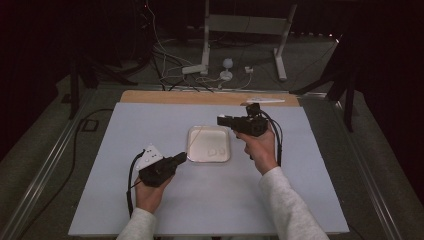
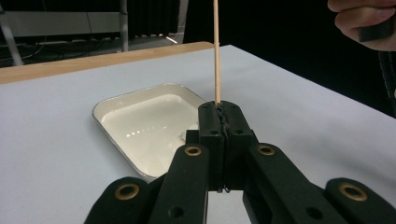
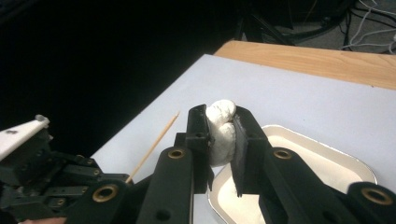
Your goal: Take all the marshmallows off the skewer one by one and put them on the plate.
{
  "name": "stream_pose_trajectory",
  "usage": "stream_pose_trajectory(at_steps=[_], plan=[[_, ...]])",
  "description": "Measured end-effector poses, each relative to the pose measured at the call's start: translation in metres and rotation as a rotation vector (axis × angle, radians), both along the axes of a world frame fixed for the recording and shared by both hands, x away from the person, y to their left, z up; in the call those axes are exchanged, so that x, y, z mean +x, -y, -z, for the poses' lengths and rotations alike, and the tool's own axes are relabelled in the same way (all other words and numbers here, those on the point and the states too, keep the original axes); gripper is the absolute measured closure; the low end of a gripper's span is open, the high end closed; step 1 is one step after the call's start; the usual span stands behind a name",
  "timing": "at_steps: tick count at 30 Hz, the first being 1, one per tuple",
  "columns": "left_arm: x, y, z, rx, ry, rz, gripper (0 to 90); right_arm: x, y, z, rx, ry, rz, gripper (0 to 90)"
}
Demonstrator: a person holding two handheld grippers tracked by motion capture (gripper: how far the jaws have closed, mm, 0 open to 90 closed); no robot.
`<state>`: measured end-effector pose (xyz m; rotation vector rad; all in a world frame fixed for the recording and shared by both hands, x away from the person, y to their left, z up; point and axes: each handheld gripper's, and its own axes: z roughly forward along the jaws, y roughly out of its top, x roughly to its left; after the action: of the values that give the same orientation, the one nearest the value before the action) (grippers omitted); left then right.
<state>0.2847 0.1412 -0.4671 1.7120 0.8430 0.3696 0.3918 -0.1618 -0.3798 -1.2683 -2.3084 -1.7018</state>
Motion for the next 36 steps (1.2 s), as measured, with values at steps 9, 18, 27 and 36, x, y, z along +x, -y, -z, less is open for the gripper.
stream_pose_trajectory(at_steps=[9,18,27,36], plan=[[0.002,-0.004,0.0,-0.024,-0.006,-0.017,90.0,0.004,0.001,0.012,-0.049,0.001,0.034,78.2],[0.002,-0.005,0.0,-0.038,-0.01,-0.022,90.0,0.008,-0.001,0.037,-0.092,-0.03,0.052,77.6],[0.003,-0.006,0.0,-0.048,-0.015,-0.028,90.0,0.01,-0.006,0.055,-0.142,-0.046,0.061,76.7],[0.004,-0.005,0.0,-0.054,-0.02,-0.033,90.0,0.007,-0.009,0.068,-0.192,-0.06,0.062,75.8]])
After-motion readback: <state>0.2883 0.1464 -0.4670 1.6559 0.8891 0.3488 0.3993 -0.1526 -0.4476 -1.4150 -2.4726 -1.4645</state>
